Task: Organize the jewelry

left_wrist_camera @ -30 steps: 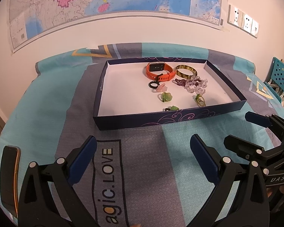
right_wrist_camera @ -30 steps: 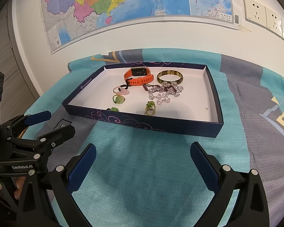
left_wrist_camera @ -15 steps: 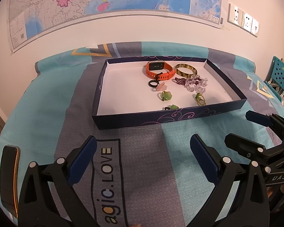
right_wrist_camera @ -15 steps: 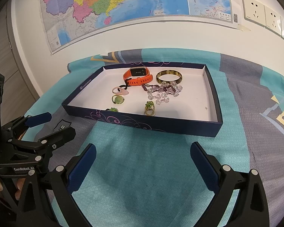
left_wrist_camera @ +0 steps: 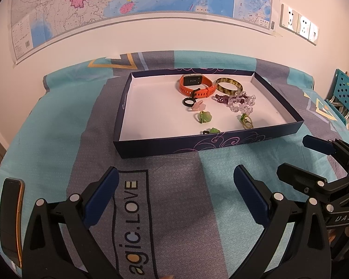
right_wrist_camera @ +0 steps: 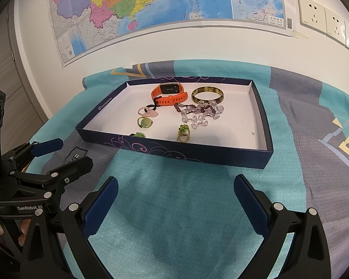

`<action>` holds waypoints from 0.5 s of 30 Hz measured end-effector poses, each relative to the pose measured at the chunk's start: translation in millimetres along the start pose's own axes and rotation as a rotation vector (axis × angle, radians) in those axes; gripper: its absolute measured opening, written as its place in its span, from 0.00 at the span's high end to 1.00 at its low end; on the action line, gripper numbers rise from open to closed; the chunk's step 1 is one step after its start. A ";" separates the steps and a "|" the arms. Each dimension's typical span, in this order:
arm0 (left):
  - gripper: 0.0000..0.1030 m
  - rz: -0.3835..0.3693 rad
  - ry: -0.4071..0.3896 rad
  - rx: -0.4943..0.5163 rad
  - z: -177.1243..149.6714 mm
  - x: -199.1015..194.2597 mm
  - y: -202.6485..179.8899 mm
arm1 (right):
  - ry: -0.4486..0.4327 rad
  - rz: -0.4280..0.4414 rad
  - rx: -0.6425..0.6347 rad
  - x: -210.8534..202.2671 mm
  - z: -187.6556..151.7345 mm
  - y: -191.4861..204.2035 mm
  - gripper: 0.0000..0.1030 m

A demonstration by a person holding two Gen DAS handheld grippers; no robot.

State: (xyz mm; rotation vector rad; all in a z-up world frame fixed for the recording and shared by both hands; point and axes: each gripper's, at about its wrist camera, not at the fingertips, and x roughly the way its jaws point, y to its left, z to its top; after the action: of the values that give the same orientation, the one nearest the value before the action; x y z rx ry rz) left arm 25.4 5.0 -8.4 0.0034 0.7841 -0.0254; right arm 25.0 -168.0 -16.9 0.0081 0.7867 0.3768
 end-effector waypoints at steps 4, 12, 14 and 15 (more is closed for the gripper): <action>0.06 0.000 -0.001 0.000 0.3 0.2 0.1 | 0.000 0.001 0.000 -0.4 0.2 0.0 0.07; 0.06 0.000 0.002 0.003 -0.6 1.0 -0.6 | -0.002 0.000 0.004 -0.8 0.7 -0.1 0.07; 0.06 -0.002 0.003 0.003 -1.2 1.0 -0.7 | -0.002 0.000 0.003 -0.9 0.4 -0.2 0.07; 0.06 -0.002 0.004 0.003 -0.5 1.3 -1.1 | -0.001 0.001 0.003 -0.7 0.3 -0.4 0.07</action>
State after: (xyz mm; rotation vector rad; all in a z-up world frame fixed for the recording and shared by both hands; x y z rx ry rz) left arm 25.9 3.9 -9.7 0.0056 0.7882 -0.0286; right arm 24.9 -168.5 -16.3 0.0114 0.7860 0.3765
